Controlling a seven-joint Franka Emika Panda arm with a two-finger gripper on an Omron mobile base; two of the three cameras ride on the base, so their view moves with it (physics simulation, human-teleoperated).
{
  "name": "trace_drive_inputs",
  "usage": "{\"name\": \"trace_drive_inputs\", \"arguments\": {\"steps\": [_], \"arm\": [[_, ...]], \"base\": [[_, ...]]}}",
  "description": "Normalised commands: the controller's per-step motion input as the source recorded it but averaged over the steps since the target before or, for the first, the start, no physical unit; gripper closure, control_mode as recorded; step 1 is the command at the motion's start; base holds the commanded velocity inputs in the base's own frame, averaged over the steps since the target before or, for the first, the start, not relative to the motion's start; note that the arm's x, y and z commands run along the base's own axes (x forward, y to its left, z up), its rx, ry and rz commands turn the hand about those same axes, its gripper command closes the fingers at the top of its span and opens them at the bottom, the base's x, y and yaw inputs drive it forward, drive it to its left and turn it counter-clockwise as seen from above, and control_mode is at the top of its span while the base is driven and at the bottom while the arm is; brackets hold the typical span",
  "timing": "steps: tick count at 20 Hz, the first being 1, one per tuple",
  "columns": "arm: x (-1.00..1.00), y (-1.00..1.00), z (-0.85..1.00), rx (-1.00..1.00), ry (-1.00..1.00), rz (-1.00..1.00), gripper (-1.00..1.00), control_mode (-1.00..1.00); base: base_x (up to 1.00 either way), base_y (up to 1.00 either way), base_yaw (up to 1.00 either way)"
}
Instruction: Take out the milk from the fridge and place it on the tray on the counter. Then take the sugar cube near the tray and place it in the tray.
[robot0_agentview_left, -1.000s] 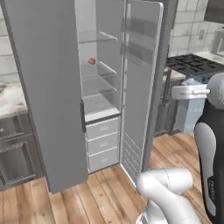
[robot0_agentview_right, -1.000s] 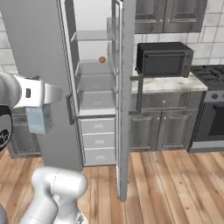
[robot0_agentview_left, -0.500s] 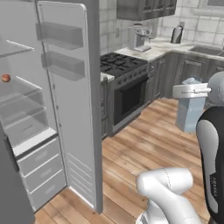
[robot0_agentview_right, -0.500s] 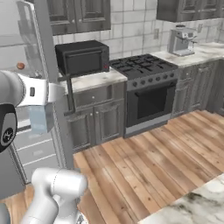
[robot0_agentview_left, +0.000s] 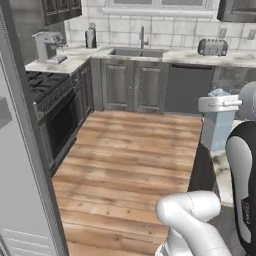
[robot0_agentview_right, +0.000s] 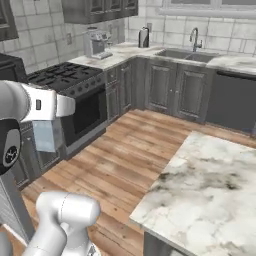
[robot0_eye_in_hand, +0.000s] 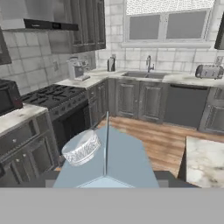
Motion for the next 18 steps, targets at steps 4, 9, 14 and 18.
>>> {"name": "trace_drive_inputs", "arguments": {"steps": [4, 9, 14, 18], "arm": [[0.00, 0.00, 0.00, 0.00, 0.00, 0.00, 1.00, 1.00], [0.00, 0.00, 0.00, 0.00, 0.00, 0.00, 1.00, 1.00], [0.00, 0.00, 0.00, 0.00, 0.00, 0.00, 1.00, 1.00], [0.00, 0.00, 0.00, 0.00, 0.00, 0.00, 1.00, 1.00]], "base": [[-0.39, 0.65, -0.57], [-0.98, 0.04, -0.51], [-0.72, -0.50, -0.40], [-0.67, -0.50, -0.27]]}}
